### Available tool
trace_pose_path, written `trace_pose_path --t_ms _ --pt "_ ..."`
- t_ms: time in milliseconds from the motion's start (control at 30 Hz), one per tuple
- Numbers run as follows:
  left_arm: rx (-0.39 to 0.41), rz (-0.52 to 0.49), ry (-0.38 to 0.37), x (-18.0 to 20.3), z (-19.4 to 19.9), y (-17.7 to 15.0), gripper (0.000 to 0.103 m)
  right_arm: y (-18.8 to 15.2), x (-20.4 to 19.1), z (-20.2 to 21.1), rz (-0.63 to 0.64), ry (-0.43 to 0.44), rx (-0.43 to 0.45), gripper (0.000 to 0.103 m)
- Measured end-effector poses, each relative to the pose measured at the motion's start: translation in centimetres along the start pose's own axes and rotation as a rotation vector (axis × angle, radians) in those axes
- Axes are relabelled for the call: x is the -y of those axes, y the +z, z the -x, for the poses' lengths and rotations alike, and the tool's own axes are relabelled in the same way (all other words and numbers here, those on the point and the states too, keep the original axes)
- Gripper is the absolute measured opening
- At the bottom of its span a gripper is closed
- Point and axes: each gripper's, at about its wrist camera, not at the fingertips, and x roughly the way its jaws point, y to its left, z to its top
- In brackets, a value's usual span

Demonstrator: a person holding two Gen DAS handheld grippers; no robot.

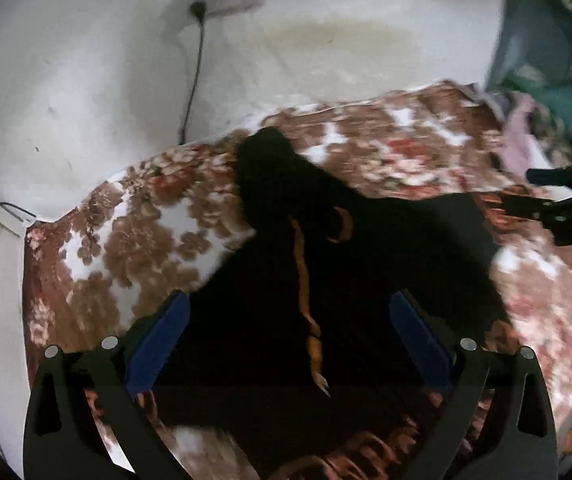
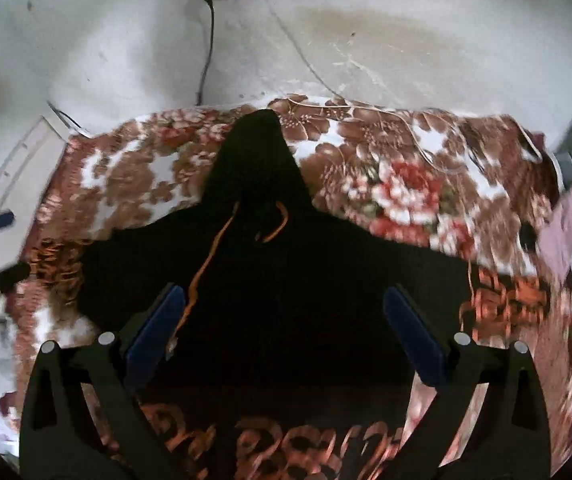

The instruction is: Fold large clothes

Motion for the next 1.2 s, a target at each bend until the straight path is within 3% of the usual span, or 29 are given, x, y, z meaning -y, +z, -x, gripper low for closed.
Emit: trace_pose_path --t_ms 100,200,300,367,600,700,800,900,933,1000,1100,1167,1200 --pt "-0.020 0.059 0.031 -3.1 -6.5 3.0 0.098 4.3 0.4 -7.8 0.042 -0.008 -0.012 0.098" --pt "0.016 0.103 0.078 -5.8 -11.2 5.7 0.098 7.7 0.8 -14.3 0.069 -0.027 -0.016 0.098" --pt "-0.020 0.101 0.060 -7.8 -17.4 8.5 0.098 10.9 1.4 -20.1 0.060 0.001 -0.021 0.098" --pt "-0.039 0.112 0.026 -9.0 -21.4 10.1 0.098 12.5 1.6 -23.2 0.053 0.037 -0.021 0.098" --pt "-0.031 0.107 -0.237 -11.1 -31.7 13.7 0.095 17.0 1.9 -34.3 -0.019 0.244 -0.098 0.098" --pt "-0.070 0.104 -0.277 -11.6 -36.4 15.3 0.086 18.4 1.7 -37.6 0.009 0.230 -0.132 0.098" --pt "-0.053 0.107 -0.280 -12.2 -38.5 16.8 0.081 19.5 2.2 -39.8 0.001 0.223 -0.145 0.098" --pt "-0.058 0.155 -0.333 -12.6 -40.7 18.5 0.078 19.9 2.3 -41.4 0.024 0.231 -0.173 0.098" --pt "-0.068 0.146 -0.351 -12.3 -41.5 19.0 0.074 19.8 2.1 -41.7 0.040 0.230 -0.177 0.095" --pt "-0.111 0.082 -0.332 -11.0 -43.2 19.6 0.052 20.0 1.9 -42.3 0.073 0.238 -0.184 0.080" --pt "-0.143 0.039 -0.311 -9.7 -44.9 20.3 0.050 20.0 1.7 -43.1 0.069 0.254 -0.195 0.076" --pt "-0.157 0.052 -0.316 -9.8 -45.7 20.3 0.051 19.9 1.7 -43.4 0.073 0.270 -0.191 0.060" --pt "-0.159 0.055 -0.319 -9.9 -45.9 20.3 0.047 19.8 1.6 -43.4 0.071 0.298 -0.189 0.054"
